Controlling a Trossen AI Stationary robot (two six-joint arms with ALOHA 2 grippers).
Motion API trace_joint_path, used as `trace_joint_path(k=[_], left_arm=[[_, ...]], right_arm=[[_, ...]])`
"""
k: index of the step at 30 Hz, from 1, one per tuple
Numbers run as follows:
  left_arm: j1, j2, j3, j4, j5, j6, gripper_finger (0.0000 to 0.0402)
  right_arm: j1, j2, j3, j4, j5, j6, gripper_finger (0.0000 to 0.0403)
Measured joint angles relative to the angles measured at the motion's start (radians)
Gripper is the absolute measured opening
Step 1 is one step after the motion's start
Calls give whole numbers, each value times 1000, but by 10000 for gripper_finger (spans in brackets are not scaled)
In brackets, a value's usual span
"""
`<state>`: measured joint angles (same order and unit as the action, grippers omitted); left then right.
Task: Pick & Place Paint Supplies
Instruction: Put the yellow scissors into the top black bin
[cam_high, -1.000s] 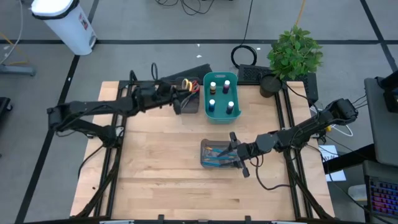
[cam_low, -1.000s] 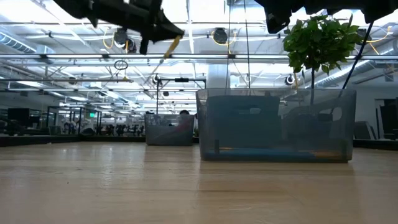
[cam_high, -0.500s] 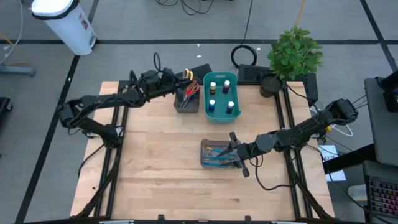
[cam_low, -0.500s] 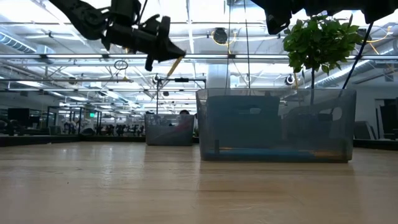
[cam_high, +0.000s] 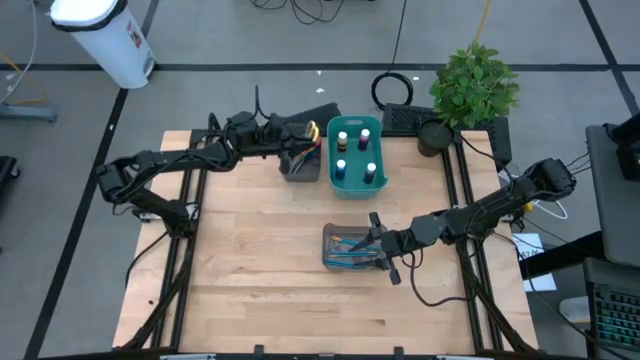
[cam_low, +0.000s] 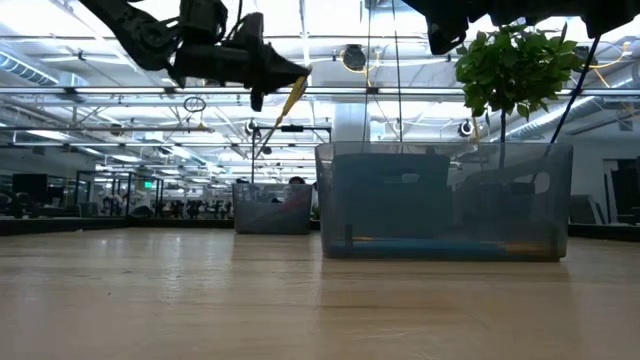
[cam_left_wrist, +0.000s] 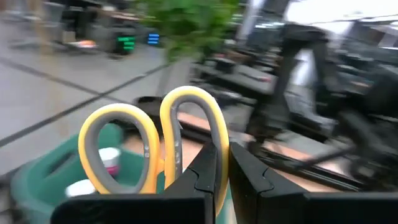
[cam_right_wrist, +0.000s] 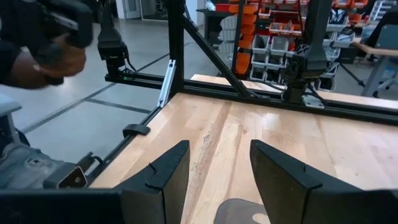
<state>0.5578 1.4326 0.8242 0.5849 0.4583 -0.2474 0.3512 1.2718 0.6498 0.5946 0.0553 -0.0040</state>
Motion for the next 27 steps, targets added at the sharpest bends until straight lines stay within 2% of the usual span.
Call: trace_joint_path(k=[6,13,18,23,27], left_arm=[[0,0,0,36,165,-25,21],[-2,0,0,96,427,-120,17],[-17,0,0,127,429,-159,17],[-26,0,0,125,354,-159,18],[-30,0,0,124,342,-154,18]], right_arm=[[-22,0,0,16,-1,-43,160],[-61,0,0,21,-4,-89,160],[-77,0,0,22,-4,-88,160],[-77,0,0,19,-5,-90,160],[-77,0,0,22,-5,-91,160]])
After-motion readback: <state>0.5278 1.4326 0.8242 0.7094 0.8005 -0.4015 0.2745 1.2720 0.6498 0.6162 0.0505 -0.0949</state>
